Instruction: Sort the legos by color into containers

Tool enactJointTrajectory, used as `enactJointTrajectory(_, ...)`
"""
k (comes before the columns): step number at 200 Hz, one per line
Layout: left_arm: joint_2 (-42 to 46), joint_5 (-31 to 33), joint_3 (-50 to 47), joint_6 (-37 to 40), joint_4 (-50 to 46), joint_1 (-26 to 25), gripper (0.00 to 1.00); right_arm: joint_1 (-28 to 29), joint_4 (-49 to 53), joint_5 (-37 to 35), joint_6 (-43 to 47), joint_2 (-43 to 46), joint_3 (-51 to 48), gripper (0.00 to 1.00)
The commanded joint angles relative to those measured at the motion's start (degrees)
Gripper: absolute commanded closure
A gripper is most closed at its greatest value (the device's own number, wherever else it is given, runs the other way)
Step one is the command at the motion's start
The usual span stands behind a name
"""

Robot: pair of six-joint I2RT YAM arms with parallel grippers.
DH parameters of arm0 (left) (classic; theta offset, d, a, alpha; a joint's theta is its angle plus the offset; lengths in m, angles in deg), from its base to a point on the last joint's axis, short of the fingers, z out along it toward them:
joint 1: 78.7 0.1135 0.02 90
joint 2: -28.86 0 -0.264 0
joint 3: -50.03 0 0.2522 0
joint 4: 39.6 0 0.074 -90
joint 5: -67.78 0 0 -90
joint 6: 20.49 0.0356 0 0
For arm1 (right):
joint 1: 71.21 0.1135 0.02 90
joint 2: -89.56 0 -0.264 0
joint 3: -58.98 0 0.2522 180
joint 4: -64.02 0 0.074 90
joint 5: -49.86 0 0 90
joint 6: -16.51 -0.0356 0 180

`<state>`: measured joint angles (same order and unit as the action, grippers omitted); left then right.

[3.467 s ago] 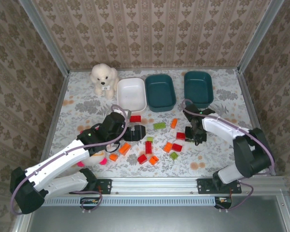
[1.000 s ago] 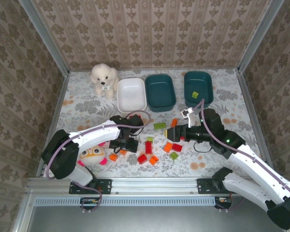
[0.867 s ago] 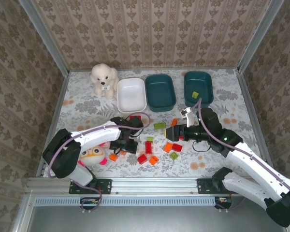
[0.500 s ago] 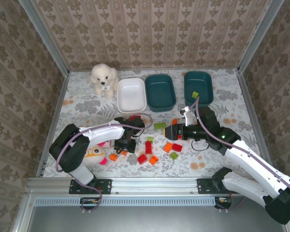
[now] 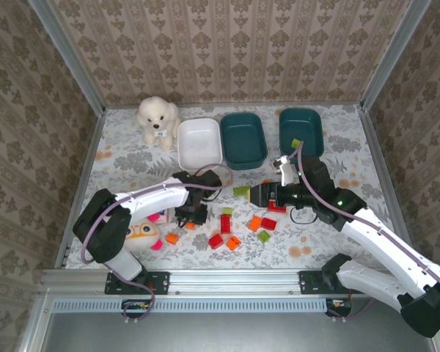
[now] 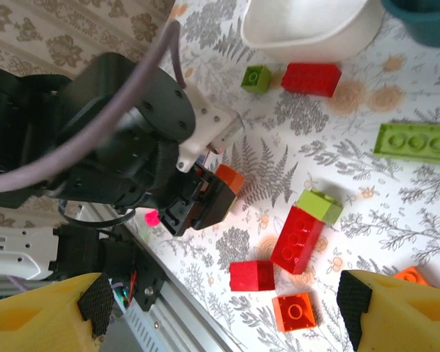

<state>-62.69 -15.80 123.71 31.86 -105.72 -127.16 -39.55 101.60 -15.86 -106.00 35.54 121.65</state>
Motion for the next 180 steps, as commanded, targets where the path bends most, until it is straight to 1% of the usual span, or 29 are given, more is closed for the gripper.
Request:
enactJointTrajectory(1,2.1,2.8,8.8,1.9,-4.1,2.2,0.67,-0.9,2.2,-5.4,1.4,0.6,4.1,0.17)
enactJointTrajectory(27,-2.7,1.8,18.9,5.2,-3.4,7.1,0.67,-1.6,0.4,-8.7,0.4,0.4,6.4,0.17)
enactJointTrajectory(53,-11.2,0.9,30.4,8.0,-2.8,12.3,0.67,-1.9,-1.1,-11.6,-1.1,-0.5,8.8,0.17)
enactJointTrajectory(79,-21.9,-0.3,42.4,9.6,-3.6,17.0,0.67,-2.5,-1.4,-13.4,-2.5,-1.6,11.7,0.17)
enactJointTrajectory(123,-38.1,-1.6,60.7,11.0,-6.4,21.2,0.66,-3.5,1.6,-15.4,-2.5,-2.9,15.4,0.17)
enactJointTrajectory(144,-43.3,-2.8,66.0,10.6,-7.1,22.0,0.66,-3.8,2.3,-15.7,-2.9,-2.6,15.0,0.17)
enactJointTrajectory(148,-43.9,-3.2,66.5,10.4,-6.9,23.4,0.66,-3.8,2.4,-15.7,-3.0,-2.5,15.0,0.17)
enactJointTrajectory(153,-44.8,-3.9,67.1,10.1,-6.6,23.9,0.65,-3.9,2.5,-15.8,-3.2,-2.4,14.8,0.17)
enactJointTrajectory(180,-47.9,-6.6,69.0,9.3,-5.5,25.1,0.63,-3.9,3.1,-16.4,-4.0,-1.6,13.7,0.17)
